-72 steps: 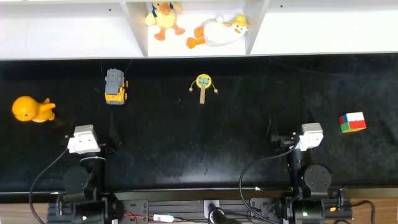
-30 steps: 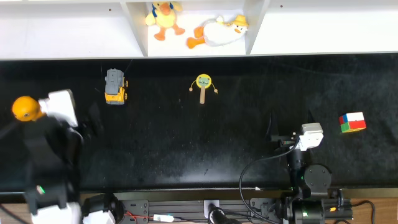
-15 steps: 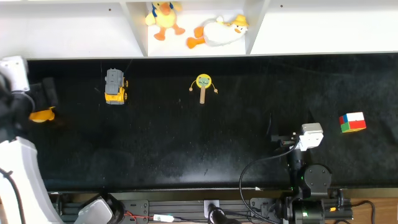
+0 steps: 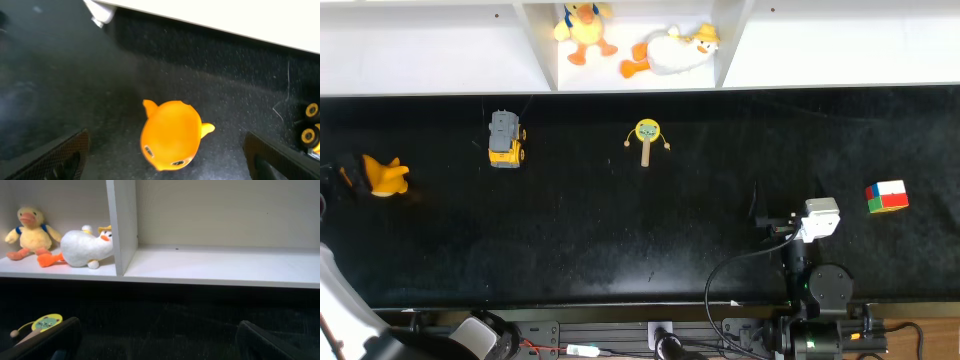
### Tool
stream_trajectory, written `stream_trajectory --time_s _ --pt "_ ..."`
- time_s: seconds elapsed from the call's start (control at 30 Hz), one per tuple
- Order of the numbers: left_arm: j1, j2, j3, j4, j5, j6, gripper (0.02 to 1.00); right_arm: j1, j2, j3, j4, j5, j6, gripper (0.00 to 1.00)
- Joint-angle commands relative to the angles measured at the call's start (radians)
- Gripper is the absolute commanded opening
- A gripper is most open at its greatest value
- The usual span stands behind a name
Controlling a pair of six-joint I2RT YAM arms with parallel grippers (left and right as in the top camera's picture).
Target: Store Toys
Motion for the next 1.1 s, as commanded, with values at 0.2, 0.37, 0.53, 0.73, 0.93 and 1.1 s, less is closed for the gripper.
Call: stream_trajectory --time_s 0.2,0.37,0.53,0.73,0.93,1.1 --pt "-0.024 0.137 0.013 0.035 0.045 0.023 0.998 0.006 -0.006 -0.013 0.005 -0.004 0.005 0.996" --pt "-0.034 0.177 -0.007 0.026 0.045 0.071 0.998 0.006 -0.006 -0.013 0.005 -0.004 0.004 0.996" --pt "-0.064 0.185 -0.042 0.029 0.02 0.135 0.998 0.006 -0.006 -0.013 0.005 -0.004 0.004 0.996" --pt "-0.068 0.185 -0.043 0.037 -0.035 0.135 0.998 0.006 -0.006 -0.013 0.005 -0.004 0.005 0.996" --pt "-0.068 0.186 -0.044 0.021 -0.081 0.135 0.998 0.006 -0.006 -0.013 0.005 -0.004 0.004 0.996" --pt "-0.063 0.185 -0.044 0.001 -0.106 0.135 0.998 0.006 -0.006 -0.013 0.005 -0.004 0.005 0.996"
